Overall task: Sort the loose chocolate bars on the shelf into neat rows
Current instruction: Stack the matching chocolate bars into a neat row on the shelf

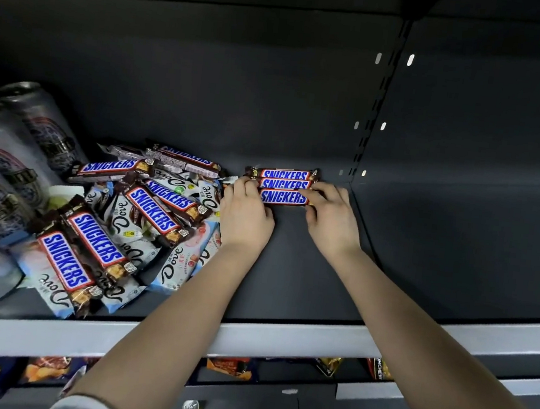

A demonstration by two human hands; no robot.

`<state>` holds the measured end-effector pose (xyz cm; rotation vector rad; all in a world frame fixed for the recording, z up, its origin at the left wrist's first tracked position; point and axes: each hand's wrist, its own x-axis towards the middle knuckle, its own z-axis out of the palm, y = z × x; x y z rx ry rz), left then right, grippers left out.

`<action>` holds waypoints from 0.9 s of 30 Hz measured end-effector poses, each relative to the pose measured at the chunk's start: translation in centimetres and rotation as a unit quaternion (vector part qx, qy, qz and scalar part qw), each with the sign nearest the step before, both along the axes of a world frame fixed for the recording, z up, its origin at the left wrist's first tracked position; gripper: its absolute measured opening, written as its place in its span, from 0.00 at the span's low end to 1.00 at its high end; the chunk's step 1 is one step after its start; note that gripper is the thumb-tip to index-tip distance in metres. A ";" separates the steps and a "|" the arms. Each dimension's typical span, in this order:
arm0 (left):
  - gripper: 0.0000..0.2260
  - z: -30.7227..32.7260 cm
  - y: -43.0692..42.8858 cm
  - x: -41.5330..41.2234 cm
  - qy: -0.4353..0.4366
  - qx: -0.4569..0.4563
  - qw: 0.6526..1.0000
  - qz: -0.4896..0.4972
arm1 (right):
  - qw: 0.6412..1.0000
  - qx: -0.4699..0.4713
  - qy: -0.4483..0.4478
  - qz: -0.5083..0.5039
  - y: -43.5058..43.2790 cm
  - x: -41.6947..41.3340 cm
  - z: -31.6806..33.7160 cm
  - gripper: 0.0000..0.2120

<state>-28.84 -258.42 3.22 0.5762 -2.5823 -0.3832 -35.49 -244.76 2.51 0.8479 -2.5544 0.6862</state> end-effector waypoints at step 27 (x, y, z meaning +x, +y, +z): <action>0.18 4.5 -11.7 20.4 -0.060 -0.063 0.962 0.259 | 0.937 -0.079 0.058 0.337 -18.7 13.9 4.5 0.13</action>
